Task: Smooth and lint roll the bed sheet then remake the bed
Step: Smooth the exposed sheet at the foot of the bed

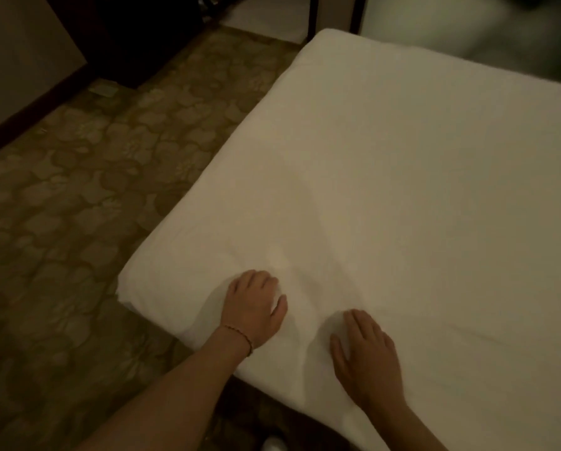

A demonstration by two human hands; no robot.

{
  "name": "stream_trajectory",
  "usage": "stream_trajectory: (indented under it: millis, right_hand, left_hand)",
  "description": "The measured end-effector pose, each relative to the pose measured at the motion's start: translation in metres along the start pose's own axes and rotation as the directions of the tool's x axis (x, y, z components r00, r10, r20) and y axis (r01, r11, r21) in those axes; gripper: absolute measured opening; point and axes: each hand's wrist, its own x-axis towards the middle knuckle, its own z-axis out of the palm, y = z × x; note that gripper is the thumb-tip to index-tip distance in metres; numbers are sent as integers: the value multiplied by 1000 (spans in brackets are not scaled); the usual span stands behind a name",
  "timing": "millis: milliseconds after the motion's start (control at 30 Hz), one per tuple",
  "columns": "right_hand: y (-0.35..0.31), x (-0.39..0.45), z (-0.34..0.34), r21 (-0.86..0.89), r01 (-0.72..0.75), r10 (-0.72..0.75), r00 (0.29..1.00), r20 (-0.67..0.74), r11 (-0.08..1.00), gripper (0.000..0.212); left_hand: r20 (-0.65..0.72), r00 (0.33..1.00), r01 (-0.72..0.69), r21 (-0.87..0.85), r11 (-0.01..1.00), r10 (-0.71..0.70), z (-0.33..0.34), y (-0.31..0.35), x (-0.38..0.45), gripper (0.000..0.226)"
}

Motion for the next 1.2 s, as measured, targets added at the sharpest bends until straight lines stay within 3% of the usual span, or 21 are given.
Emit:
stream_trajectory:
  millis: [100,300,433,567,667,767,900,1033,1200]
  right_hand:
    - [12,-1,-48,51,-66,62,994,91,997,43]
    - [69,-16,-161,17,-189,189,982,11,982,45]
    - [108,-62,-235,14,-289,290,957,-32,957,52]
    - [150,-117,-311,48,-379,382,914,-136,924,76]
    - [191,-150,-356,54,-453,455,870,-190,890,67]
    - [237,-177,-390,60,-533,531,814,-236,844,48]
    - [296,-215,-422,67,-624,617,742,-265,779,43]
    - [349,-263,-437,119,-704,703,650,-289,700,43]
    - [414,-338,-449,151,-790,787,532,-311,594,44]
  left_hand:
    - [2,993,-114,-22,993,114,-26,41,9,46]
    - [73,970,-237,52,970,233,-104,147,39,65]
    - [163,918,-378,90,922,361,-149,237,40,58]
    - [144,842,-533,73,843,520,-195,343,22,88]
    - [143,783,-618,65,784,605,-221,422,7,95]
    - [166,729,-681,89,727,664,-237,499,-11,82]
    - [203,650,-758,103,644,732,-237,592,-31,49]
    - [241,575,-816,98,570,782,-225,663,-67,48]
    - [264,428,-902,61,428,864,-206,758,-120,48]
